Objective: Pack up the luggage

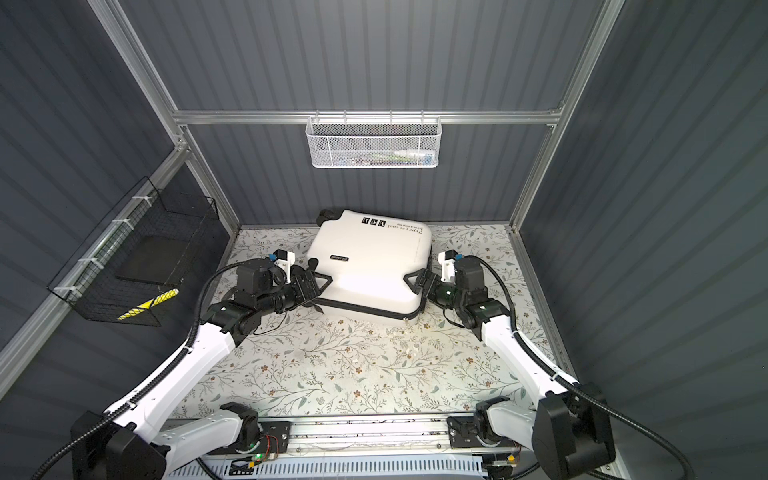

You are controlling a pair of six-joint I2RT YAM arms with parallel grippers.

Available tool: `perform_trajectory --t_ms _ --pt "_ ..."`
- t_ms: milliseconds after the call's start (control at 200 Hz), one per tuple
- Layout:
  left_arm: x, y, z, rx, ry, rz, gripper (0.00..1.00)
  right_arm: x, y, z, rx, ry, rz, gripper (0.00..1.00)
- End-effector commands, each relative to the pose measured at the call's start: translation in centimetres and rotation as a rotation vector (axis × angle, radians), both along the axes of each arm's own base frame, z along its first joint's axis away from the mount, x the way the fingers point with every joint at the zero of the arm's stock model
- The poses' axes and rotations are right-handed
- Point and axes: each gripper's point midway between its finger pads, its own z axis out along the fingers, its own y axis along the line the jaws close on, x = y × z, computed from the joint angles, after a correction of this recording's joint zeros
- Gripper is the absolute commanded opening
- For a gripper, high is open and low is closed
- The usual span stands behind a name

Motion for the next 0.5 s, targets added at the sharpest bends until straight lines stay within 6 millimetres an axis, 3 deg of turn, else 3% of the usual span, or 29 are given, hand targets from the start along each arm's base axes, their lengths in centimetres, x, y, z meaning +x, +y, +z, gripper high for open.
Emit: perform_trajectory --t_ms 0,355,455,495 --pt "0.1 -0.8 0.0 -0.026 -0.002 -0.033 1.0 -0.5 1.2 0.4 0.018 -0.02 0.021 0.95" --pt "1.9 -1.4 0.0 0.008 -0.014 -0.04 1.0 -4.1 5.9 -0.3 0.03 -0.021 0.143 0.94" --pt "2.3 -1.5 0.3 0.027 -0.022 -0.053 1.0 -5.1 6.0 -0.7 0.006 -0.023 0.154 0.94" --pt "2.3 -1.5 0.5 0.037 -0.024 -0.059 1.0 -5.7 5.6 0.2 0.008 -0.056 0.153 0.94"
